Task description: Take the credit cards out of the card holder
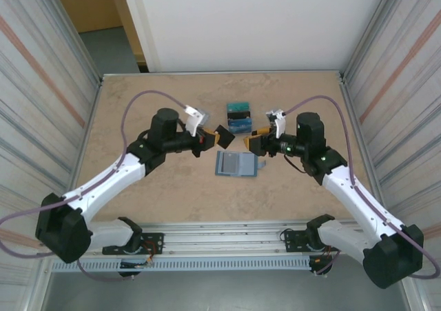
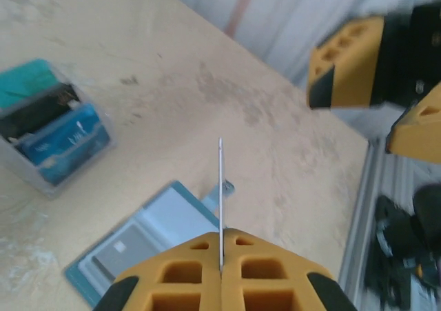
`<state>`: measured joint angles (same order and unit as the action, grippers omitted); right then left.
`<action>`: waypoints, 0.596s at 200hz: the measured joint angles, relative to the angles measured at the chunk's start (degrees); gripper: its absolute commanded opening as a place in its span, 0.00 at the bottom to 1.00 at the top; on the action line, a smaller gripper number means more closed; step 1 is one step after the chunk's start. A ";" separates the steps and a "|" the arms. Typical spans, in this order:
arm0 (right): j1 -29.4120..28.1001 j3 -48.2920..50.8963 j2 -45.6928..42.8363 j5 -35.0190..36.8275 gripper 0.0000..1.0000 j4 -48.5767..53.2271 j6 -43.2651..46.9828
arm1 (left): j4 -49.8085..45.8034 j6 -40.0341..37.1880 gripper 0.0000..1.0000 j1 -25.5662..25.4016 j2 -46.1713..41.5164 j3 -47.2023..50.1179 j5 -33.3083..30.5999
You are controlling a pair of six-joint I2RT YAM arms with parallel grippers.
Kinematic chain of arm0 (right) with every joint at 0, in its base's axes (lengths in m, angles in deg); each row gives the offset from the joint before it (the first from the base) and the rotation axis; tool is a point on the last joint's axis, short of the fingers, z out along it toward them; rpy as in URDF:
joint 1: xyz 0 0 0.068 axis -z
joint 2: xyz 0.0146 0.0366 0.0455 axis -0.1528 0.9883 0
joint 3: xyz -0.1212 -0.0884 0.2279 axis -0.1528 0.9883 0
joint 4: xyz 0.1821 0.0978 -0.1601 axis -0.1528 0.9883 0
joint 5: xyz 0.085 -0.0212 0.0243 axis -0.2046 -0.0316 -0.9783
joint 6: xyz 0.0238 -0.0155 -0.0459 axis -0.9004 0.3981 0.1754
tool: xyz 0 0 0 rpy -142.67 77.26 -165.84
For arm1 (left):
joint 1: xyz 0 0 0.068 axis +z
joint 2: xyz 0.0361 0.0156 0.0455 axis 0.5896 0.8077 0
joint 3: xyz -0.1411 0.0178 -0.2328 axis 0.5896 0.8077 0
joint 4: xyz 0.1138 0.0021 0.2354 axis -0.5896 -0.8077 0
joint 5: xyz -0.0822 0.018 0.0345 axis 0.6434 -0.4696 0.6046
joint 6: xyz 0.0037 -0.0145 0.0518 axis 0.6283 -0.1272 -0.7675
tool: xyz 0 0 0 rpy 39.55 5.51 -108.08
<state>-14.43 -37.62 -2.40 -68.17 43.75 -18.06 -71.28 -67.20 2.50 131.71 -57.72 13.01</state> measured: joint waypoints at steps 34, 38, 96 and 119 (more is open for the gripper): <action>-0.33 8.90 1.09 3.21 0.58 -15.34 -13.14 | 9.62 8.63 0.00 1.01 -4.09 5.31 -4.02; -0.57 9.60 1.68 3.34 0.58 -17.27 -14.78 | 10.38 9.38 0.00 1.01 -4.26 5.46 -4.39; -5.97 9.99 12.11 0.11 0.53 -37.29 -26.60 | 19.74 17.22 0.00 1.01 -4.76 8.26 -6.12; -6.88 7.54 15.96 -2.58 0.50 -42.34 -28.48 | 23.34 20.02 0.00 1.09 -4.44 8.41 -5.49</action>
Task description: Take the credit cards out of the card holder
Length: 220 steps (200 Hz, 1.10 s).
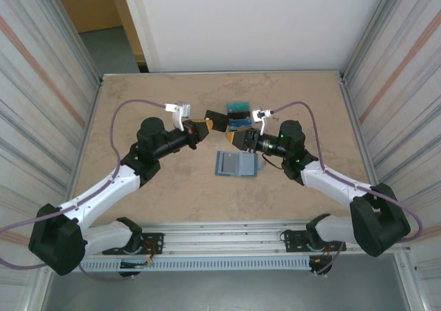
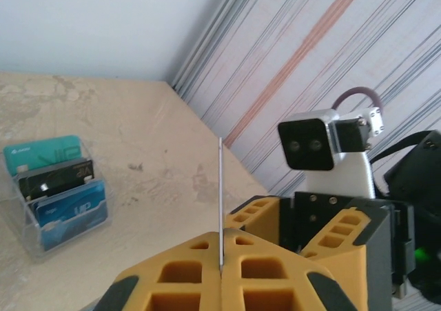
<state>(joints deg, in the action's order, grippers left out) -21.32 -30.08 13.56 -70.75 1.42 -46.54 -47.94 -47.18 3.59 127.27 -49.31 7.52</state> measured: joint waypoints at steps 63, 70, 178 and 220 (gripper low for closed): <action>0.17 -4.15 3.69 -3.96 0.24 -8.31 -3.21 | 8.61 6.45 0.00 0.46 1.68 0.31 3.91; 0.24 -4.28 3.85 -4.35 0.20 -8.63 -3.61 | 9.42 6.88 0.00 0.48 1.79 0.35 4.15; 1.01 -5.20 -2.19 -6.16 0.00 1.14 2.01 | 10.93 8.37 0.47 1.07 3.10 0.39 8.13; 1.27 -8.31 -9.42 -6.29 0.00 16.06 12.37 | 1.33 2.43 0.86 1.75 3.06 -4.37 12.90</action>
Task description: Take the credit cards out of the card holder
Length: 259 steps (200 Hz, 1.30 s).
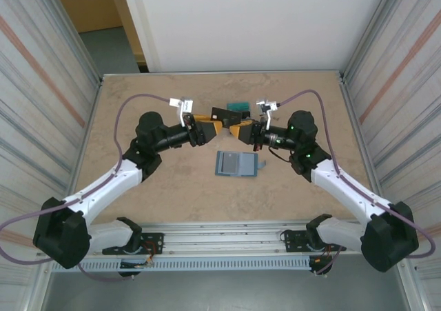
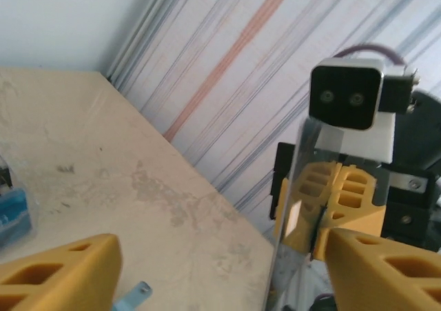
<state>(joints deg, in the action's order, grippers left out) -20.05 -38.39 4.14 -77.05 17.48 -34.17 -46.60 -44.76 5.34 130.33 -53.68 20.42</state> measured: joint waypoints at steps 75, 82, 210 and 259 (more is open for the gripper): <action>0.09 -5.73 -2.99 -4.46 0.00 24.46 14.93 | -32.35 -26.69 0.78 0.09 -0.22 -22.47 6.54; 0.09 -5.75 -2.99 -4.81 0.00 25.38 15.41 | -34.80 -28.59 0.75 0.09 0.74 -24.57 7.28; 0.39 -5.90 -2.75 -6.05 0.00 29.03 17.16 | -60.43 -46.80 0.11 -2.91 15.89 -38.32 15.50; 0.81 -5.92 -2.69 -1.53 0.45 30.69 18.78 | -58.97 -49.83 0.00 -3.06 16.37 -38.27 13.57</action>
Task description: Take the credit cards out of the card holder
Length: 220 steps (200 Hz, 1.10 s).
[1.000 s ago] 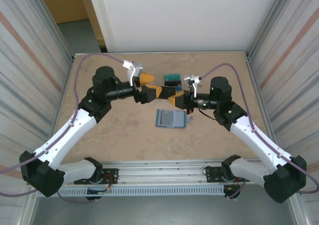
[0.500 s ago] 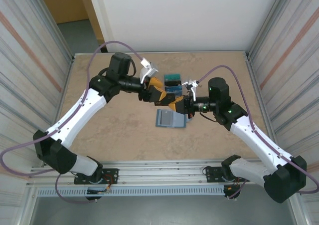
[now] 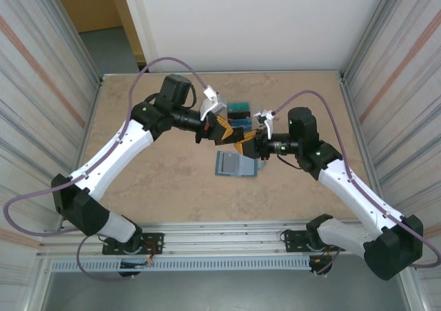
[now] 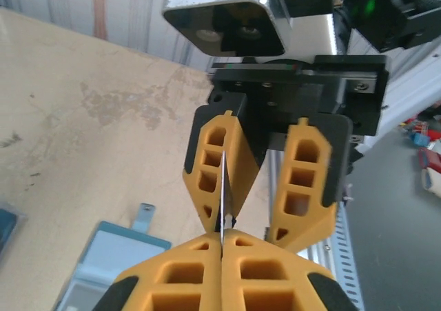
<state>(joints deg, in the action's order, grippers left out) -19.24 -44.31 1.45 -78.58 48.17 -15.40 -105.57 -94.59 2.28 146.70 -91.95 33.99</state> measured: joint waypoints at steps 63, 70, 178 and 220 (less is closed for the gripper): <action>2.34 0.07 -2.58 22.45 0.73 4.02 -3.02 | 16.76 -8.02 0.00 1.77 6.29 4.68 -7.41; 2.99 0.07 -2.91 24.59 1.00 4.46 -3.93 | 18.01 -8.85 0.00 2.38 8.04 4.33 -7.43; 4.92 -1.90 -2.67 45.97 0.99 14.14 -11.50 | 19.17 -19.61 0.00 6.05 37.92 -18.93 -6.19; 4.92 -2.23 -2.78 52.78 0.99 17.16 -13.97 | 17.77 -20.68 0.00 6.38 44.41 -22.36 -6.80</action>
<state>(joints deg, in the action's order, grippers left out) -14.32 -46.54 -1.33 -25.79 65.33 -29.36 -87.80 -115.27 8.66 191.11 -114.31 27.19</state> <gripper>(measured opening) 0.986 0.062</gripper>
